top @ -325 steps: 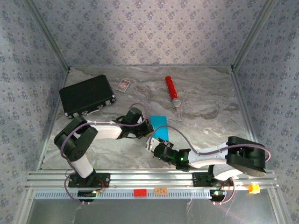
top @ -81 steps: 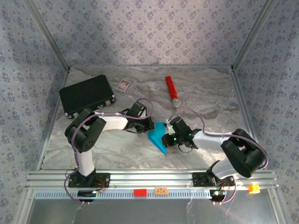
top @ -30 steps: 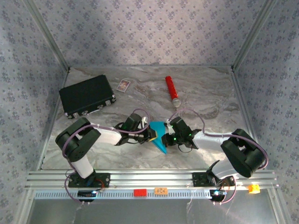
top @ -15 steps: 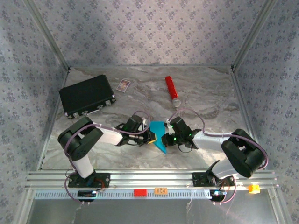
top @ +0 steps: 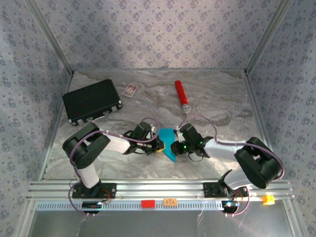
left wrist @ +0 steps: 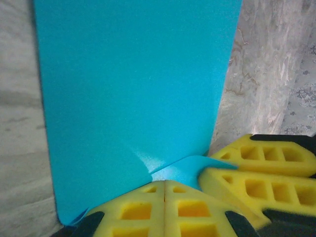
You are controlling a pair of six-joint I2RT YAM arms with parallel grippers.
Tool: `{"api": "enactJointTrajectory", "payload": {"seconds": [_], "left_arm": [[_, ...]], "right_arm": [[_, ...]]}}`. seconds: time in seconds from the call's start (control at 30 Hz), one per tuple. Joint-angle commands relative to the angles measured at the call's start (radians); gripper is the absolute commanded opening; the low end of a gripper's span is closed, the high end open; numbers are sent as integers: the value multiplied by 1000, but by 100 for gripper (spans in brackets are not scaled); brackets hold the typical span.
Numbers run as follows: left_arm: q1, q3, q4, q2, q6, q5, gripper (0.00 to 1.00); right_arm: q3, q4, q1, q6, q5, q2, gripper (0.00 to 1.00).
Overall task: Fold a paper plane with a square sheet of paper (pick it up from the middle)
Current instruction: Third fold the triangle at the center of the table.
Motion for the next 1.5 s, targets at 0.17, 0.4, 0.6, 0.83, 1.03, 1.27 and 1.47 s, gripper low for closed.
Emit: {"api": "enactJointTrajectory", "payload": {"seconds": [0.17,0.4,0.6,0.83,1.03,1.27,1.47], "left_arm": [[-5,11,-79,26,30,-29,0],[-7,13,-80,26,32,-34,0],[-7,13,-82,28,32,-36,0],[-7,17,-85,28,36,-35,0],[-7,16,-87,28,35,-37,0],[-7,17,-98,29,39,-42,0],[-7,17,-114,30,41,-45,0]], "right_arm": [[40,-154,-51,27,-51,-152,39],[62,-119,7,41,-264,-109,14],[113,-141,67,19,-243,-20,2],[144,-159,84,2,-217,53,2],[143,-185,86,-6,-168,102,2],[118,-180,98,12,-163,125,3],[84,-156,101,39,-168,111,6]]}}
